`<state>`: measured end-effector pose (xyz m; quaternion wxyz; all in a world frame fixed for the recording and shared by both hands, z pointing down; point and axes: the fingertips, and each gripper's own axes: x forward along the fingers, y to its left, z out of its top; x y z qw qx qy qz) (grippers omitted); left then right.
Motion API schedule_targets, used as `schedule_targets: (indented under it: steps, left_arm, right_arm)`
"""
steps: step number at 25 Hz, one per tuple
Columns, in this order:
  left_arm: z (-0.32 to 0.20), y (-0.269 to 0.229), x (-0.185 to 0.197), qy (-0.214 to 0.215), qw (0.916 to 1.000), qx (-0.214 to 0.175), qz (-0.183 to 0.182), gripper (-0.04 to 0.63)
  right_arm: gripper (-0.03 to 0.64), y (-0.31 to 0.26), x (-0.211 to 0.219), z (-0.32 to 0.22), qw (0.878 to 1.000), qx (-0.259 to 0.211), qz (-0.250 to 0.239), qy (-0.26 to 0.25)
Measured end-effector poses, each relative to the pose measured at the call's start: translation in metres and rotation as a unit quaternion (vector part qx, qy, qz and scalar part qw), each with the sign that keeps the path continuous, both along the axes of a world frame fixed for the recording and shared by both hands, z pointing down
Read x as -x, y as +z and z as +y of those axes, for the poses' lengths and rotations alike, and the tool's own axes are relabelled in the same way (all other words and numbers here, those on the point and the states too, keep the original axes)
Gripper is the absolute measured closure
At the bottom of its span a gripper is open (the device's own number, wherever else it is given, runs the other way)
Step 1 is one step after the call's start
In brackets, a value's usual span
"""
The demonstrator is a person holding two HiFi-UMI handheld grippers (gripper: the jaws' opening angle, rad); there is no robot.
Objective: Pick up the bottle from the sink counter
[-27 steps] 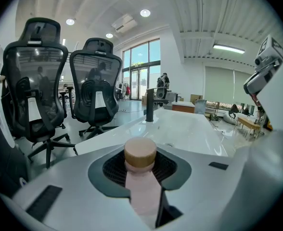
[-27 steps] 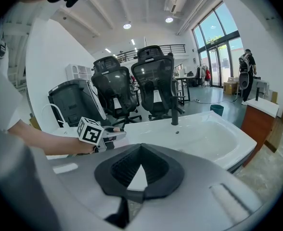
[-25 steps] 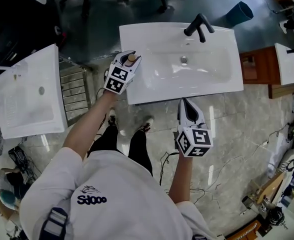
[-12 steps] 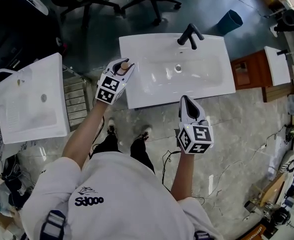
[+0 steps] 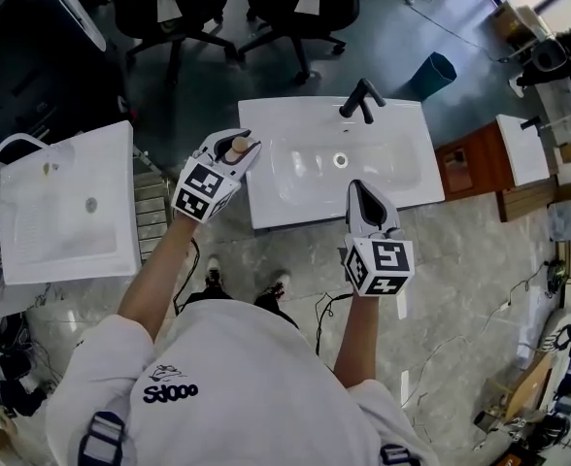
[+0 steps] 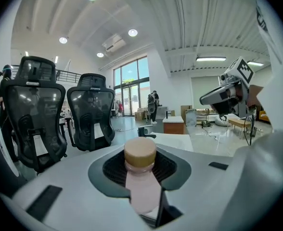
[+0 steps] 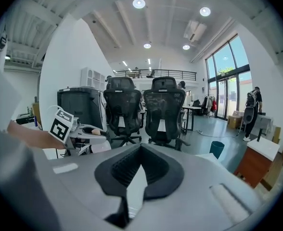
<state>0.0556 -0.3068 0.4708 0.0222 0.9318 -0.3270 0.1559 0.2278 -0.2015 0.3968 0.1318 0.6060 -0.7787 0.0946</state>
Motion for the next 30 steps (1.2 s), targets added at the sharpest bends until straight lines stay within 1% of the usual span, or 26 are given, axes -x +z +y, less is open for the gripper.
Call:
schedule_targets:
  steps: [4, 11, 14, 16, 19, 23, 26, 28, 30]
  left_arm:
    - [0.009, -0.027, 0.009, -0.003, 0.9999, -0.011, 0.011, 0.482]
    - [0.021, -0.074, 0.018, -0.001, 0.9986, -0.042, 0.032, 0.482]
    - [0.026, -0.095, 0.020, 0.000, 0.9978, -0.053, 0.041, 0.482]
    - [0.031, -0.105, 0.020, 0.003, 0.9972, -0.064, 0.039, 0.482]
    - [0.037, -0.119, 0.020, 0.005, 0.9955, -0.087, 0.036, 0.482]
    - [0.045, -0.136, 0.021, 0.005, 0.9934, -0.102, 0.052, 0.482]
    - [0.049, -0.141, 0.020, 0.006, 0.9929, -0.110, 0.046, 0.482]
    - [0.051, -0.139, 0.020, 0.005, 0.9937, -0.106, 0.036, 0.482]
    - [0.053, -0.140, 0.019, 0.007, 0.9937, -0.105, 0.036, 0.482]
  right_arm:
    - [0.607, -0.020, 0.006, -0.001, 1.000, -0.021, 0.013, -0.005]
    - [0.606, -0.053, 0.017, -0.004, 0.998, -0.056, 0.005, -0.021]
    - [0.607, -0.065, 0.023, -0.005, 0.997, -0.066, -0.006, -0.032]
    - [0.607, -0.071, 0.026, -0.005, 0.997, -0.072, -0.012, -0.039]
    - [0.606, -0.076, 0.031, -0.005, 0.996, -0.080, -0.007, -0.047]
    - [0.606, -0.080, 0.037, -0.004, 0.995, -0.085, -0.007, -0.061]
    - [0.606, -0.082, 0.040, -0.004, 0.994, -0.085, 0.001, -0.066]
    - [0.606, -0.081, 0.042, -0.004, 0.994, -0.084, 0.009, -0.070]
    - [0.607, -0.080, 0.043, -0.005, 0.994, -0.083, 0.024, -0.072]
